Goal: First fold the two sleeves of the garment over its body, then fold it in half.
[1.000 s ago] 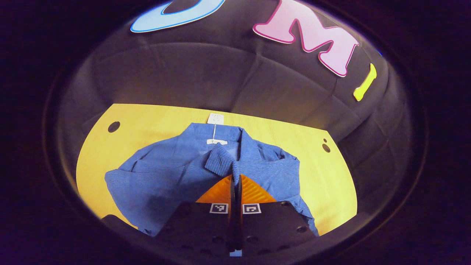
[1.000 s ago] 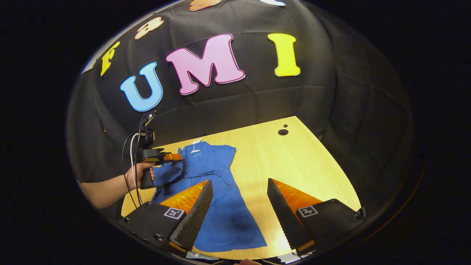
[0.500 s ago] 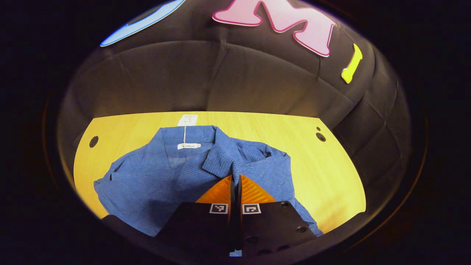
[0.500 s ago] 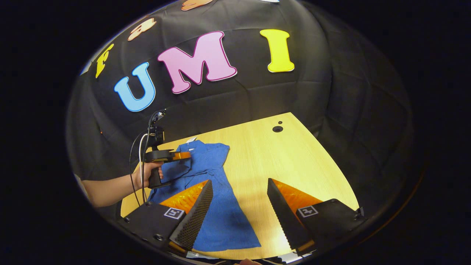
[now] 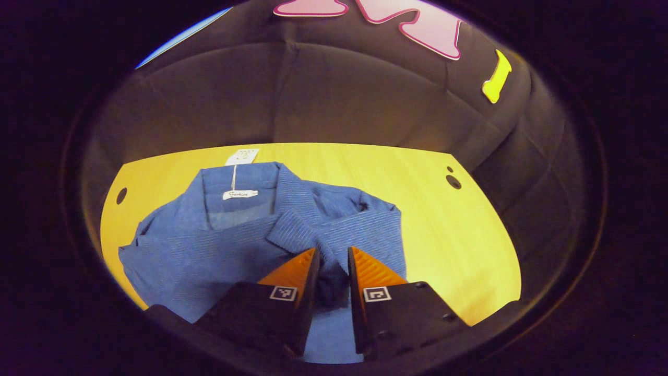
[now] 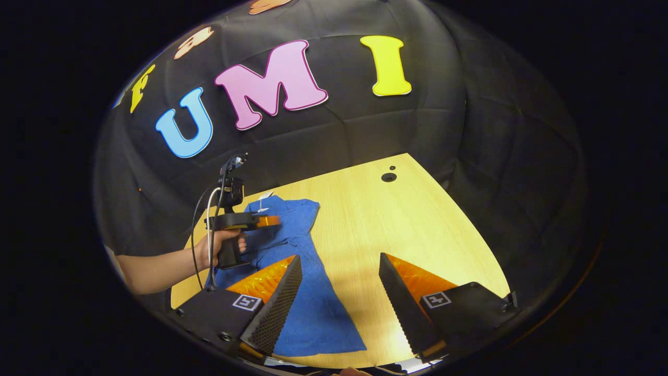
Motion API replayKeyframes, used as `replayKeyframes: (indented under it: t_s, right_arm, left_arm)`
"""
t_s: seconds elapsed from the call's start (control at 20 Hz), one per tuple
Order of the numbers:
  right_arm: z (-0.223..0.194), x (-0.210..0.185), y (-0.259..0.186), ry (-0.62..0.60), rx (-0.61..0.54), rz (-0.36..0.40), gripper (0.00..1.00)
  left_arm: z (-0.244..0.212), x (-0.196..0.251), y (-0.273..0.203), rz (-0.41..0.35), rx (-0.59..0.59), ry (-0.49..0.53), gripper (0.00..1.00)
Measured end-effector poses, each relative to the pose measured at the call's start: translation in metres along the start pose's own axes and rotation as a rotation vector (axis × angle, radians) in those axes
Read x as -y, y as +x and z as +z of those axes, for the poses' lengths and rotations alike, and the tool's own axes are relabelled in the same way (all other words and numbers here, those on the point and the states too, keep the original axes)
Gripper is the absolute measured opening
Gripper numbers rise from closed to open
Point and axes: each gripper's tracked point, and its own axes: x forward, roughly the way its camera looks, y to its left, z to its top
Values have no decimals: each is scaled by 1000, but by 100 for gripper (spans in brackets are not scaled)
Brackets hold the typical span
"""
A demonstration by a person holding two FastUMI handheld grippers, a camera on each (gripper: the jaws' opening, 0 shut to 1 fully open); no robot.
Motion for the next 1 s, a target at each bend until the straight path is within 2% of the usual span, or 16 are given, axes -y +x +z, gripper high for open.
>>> replayKeyframes:
  t_s: [0.05, 0.15, 0.2, 0.25, 0.3, 0.5, 0.6, 0.75, 0.8, 0.9, 1.0]
  right_arm:
    - [0, 0, 0, 3, -1, 1, 96]
    - [1, -1, 3, 3, -1, 4, 96]
    - [0, -2, 3, 3, 0, 6, 96]
    - [0, -2, 6, 3, -2, 8, 96]
    - [-2, -4, 7, 2, -6, 10, 96]
    - [-11, -10, 12, 0, -18, 27, 96]
    - [-18, -14, 15, -8, -32, 34, 96]
    - [-30, -22, 20, -19, -56, 56, 96]
    - [-36, -25, 22, -20, -68, 62, 96]
    - [-51, -27, 27, -17, -112, 78, 96]
    - [-67, -23, 30, -23, -159, 67, 96]
  left_arm:
    - [4, 13, -3, -41, 13, 9, 35]
    - [10, 46, -8, -140, 42, 39, 51]
    - [11, 65, -23, -213, 49, 49, 67]
    - [14, 82, -31, -261, 67, 50, 69]
    - [18, 89, -37, -278, 97, 43, 72]
    - [22, 65, -82, -178, 204, -17, 86]
    - [7, 41, -116, -119, 216, -13, 85]
    - [-35, -7, -167, -24, 202, -59, 85]
    - [-51, -25, -181, 5, 202, -96, 82]
    - [-95, -57, -208, 68, 174, -178, 85]
    - [-147, -95, -227, 167, 115, -232, 85]
